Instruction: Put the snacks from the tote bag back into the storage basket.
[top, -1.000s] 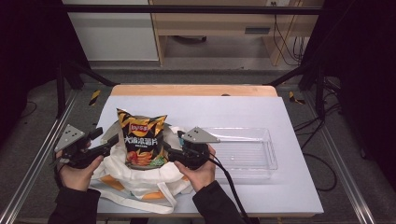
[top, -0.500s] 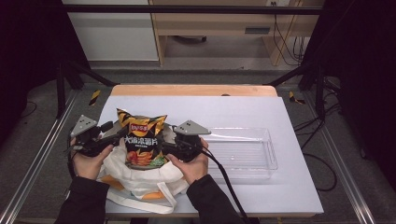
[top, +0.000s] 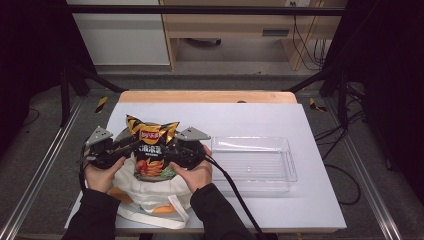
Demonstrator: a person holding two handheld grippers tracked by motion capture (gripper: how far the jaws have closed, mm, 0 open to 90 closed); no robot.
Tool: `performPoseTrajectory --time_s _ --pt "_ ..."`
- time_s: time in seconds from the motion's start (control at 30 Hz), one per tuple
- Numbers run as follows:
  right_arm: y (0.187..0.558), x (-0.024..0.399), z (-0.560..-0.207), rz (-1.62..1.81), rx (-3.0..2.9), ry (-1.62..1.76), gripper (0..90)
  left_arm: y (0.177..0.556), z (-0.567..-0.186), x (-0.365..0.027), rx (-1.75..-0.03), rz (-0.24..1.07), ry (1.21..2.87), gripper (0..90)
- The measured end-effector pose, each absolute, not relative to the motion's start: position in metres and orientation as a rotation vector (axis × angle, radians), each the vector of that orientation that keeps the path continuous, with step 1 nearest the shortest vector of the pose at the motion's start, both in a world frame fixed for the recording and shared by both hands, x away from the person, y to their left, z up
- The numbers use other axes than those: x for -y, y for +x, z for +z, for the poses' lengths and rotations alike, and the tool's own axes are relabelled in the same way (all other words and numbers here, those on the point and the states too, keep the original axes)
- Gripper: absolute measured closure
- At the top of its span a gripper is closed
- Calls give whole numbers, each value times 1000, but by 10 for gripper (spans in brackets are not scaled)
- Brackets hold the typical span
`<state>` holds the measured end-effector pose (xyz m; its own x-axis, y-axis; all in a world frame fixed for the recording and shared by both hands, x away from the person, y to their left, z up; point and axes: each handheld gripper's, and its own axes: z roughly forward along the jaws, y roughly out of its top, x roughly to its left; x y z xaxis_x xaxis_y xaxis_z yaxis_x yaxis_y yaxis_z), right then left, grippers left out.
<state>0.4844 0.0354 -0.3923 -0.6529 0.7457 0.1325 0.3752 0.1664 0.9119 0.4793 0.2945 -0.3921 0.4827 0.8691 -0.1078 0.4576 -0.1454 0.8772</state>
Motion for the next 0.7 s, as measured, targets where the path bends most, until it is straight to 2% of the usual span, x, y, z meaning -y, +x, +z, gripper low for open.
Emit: performPoseTrajectory --time_s 0.2,0.4,0.7 --pt "485 -38 -395 1479 -2095 1072 391 480 -395 -295 -1146 524 1783 795" --pt "485 -39 -394 1476 -2087 1074 382 479 -396 -294 -1149 534 1790 900" --pt "493 -45 -394 1486 -2077 1114 306 477 -397 -293 -1141 538 1801 900"
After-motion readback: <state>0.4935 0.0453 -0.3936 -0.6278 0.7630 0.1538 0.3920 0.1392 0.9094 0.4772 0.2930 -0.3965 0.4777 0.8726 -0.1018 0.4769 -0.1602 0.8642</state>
